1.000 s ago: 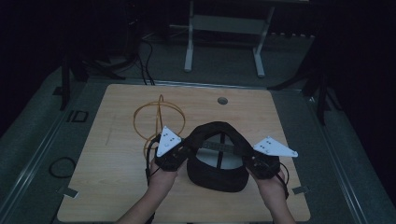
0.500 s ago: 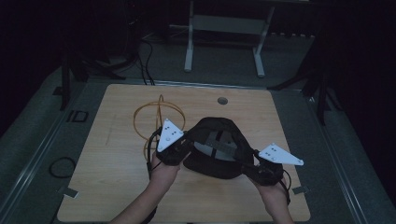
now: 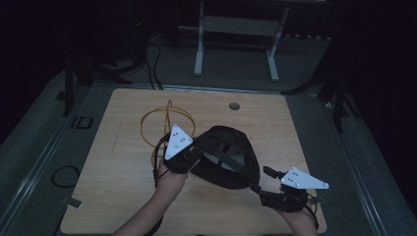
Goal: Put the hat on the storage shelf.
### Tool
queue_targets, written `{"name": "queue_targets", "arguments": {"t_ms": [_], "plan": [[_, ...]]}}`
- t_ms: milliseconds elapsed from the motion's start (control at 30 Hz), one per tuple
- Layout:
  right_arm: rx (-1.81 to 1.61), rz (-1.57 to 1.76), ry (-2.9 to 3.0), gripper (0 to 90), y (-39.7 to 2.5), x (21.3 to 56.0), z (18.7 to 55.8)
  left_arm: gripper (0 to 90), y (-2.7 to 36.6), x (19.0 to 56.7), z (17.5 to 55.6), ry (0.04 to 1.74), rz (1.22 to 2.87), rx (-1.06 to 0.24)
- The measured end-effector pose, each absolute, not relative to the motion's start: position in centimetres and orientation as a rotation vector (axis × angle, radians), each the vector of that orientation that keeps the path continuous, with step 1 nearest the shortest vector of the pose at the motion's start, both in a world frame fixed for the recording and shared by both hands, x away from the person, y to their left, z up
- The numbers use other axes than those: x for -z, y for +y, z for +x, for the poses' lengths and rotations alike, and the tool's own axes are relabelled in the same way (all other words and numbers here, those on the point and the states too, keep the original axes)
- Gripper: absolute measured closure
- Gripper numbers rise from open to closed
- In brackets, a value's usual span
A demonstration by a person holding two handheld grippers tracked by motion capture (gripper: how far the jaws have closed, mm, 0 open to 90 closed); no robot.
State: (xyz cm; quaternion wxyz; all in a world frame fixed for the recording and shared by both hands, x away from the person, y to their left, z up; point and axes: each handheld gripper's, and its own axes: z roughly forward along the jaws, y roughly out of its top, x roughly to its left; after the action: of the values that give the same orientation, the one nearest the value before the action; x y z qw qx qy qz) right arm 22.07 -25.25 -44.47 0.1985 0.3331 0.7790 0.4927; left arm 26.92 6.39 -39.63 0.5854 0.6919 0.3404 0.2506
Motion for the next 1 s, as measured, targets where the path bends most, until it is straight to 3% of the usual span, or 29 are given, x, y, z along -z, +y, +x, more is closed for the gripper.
{"name": "queue_targets", "arguments": {"t_ms": [267,533,767,1000], "plan": [[-1.362,0.896,2.214,36.7,-27.7,45.1,21.3,88.3,7.2,39.4,26.8,0.728,1.630,-0.552],[-1.344,0.852,2.163,43.2,-28.9,43.2,22.2,88.3,8.5,39.2,26.9,0.592,1.677,-0.469],[-1.388,0.710,2.173,49.7,-28.0,41.1,22.3,88.3,9.8,39.2,26.7,0.437,1.693,-0.388],[-1.407,0.538,2.247,49.3,-25.5,40.1,22.1,88.3,10.7,38.8,26.7,0.363,1.685,-0.286]]}}
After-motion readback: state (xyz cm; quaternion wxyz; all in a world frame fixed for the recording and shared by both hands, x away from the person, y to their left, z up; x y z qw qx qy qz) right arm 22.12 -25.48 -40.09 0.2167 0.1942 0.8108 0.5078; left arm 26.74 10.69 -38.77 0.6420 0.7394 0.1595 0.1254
